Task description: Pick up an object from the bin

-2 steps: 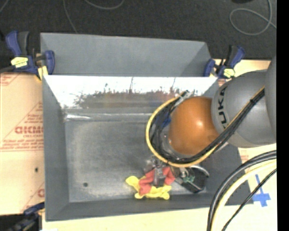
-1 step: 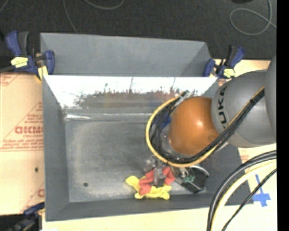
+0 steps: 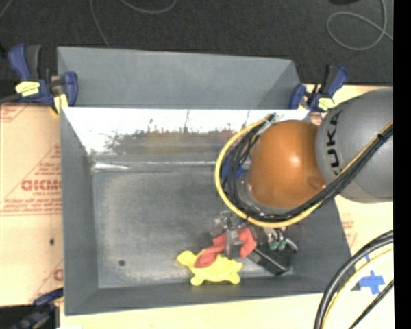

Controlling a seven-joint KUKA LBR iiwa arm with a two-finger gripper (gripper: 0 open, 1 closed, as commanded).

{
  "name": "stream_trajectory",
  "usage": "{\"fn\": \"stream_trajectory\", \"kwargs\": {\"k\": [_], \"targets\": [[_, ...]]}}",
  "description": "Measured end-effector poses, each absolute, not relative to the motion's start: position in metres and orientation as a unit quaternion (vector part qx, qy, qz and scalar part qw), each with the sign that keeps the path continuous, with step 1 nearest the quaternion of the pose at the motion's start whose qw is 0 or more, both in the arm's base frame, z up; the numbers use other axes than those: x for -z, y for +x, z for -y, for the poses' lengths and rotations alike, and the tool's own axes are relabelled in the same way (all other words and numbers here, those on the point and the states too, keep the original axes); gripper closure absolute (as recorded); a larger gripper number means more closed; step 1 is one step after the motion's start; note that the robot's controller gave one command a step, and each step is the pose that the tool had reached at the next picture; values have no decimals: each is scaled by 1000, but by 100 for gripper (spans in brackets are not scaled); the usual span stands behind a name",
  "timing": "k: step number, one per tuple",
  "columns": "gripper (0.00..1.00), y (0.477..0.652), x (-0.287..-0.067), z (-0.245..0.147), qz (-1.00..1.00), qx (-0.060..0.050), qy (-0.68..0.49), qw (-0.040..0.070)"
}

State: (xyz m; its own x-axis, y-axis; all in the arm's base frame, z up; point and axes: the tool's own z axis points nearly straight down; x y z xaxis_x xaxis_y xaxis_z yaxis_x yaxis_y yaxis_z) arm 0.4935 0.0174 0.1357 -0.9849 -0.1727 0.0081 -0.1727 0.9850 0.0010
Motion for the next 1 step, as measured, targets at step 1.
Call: {"fn": "stream_trajectory", "kwargs": {"k": [1], "targets": [[100,492,-205,-12,996,0,91,1]]}}
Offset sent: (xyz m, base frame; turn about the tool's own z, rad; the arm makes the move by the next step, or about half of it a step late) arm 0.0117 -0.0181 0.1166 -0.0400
